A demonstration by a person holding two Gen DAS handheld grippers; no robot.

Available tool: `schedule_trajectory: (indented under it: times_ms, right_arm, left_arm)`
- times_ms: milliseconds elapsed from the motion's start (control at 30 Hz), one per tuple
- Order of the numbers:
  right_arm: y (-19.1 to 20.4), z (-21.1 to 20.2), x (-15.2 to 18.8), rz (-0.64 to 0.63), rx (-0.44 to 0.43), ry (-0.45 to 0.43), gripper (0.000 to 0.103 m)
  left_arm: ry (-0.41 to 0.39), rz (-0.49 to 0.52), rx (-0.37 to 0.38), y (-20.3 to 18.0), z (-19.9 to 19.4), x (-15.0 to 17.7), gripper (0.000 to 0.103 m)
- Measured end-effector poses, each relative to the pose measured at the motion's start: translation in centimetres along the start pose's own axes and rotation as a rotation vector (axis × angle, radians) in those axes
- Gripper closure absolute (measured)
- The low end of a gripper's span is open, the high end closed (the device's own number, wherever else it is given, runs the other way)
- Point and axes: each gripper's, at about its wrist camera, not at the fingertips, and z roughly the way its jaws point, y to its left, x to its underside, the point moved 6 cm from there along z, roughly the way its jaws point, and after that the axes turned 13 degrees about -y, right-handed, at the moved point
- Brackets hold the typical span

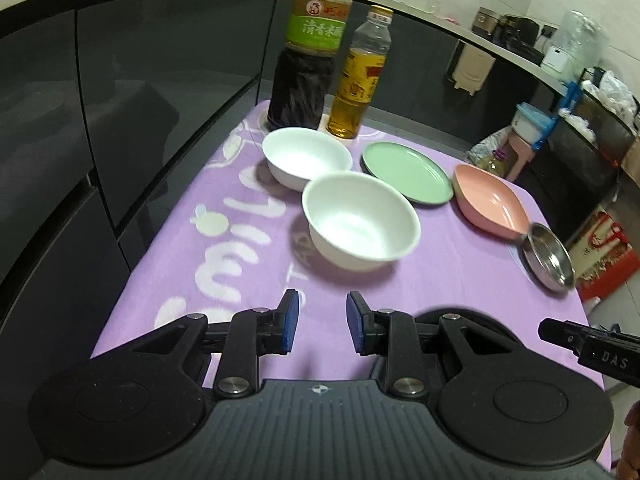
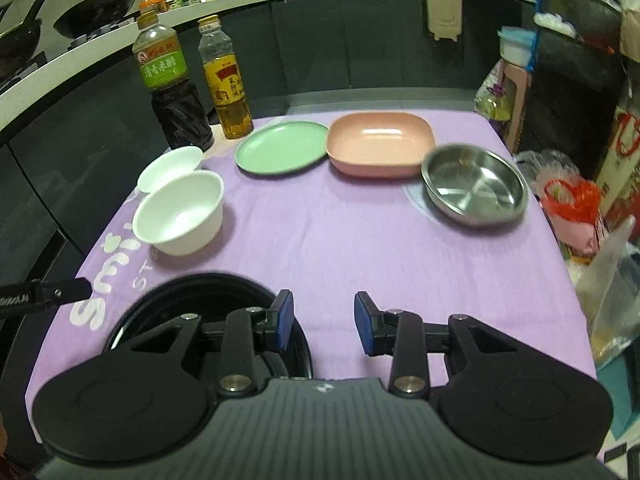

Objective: Organize plates and bowls
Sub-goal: 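Move the left gripper to the large white bowl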

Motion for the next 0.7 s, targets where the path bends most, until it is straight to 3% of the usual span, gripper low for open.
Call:
schedule_trajectory:
  times_ms: [400,700]
  right_arm:
    - [2.3,6.0,-3.2,-0.011,-0.079,0.075,0.067]
    - [4.4,10.7,-4.3,-0.031,-0.137,0.126,0.067]
  left_arm:
    - [0.069,-0.025,-0.050,0.5,6.6,-1.4,0.078]
    - [0.078,-0.036,-0.077,1.4,9.0,-2.9,0.078]
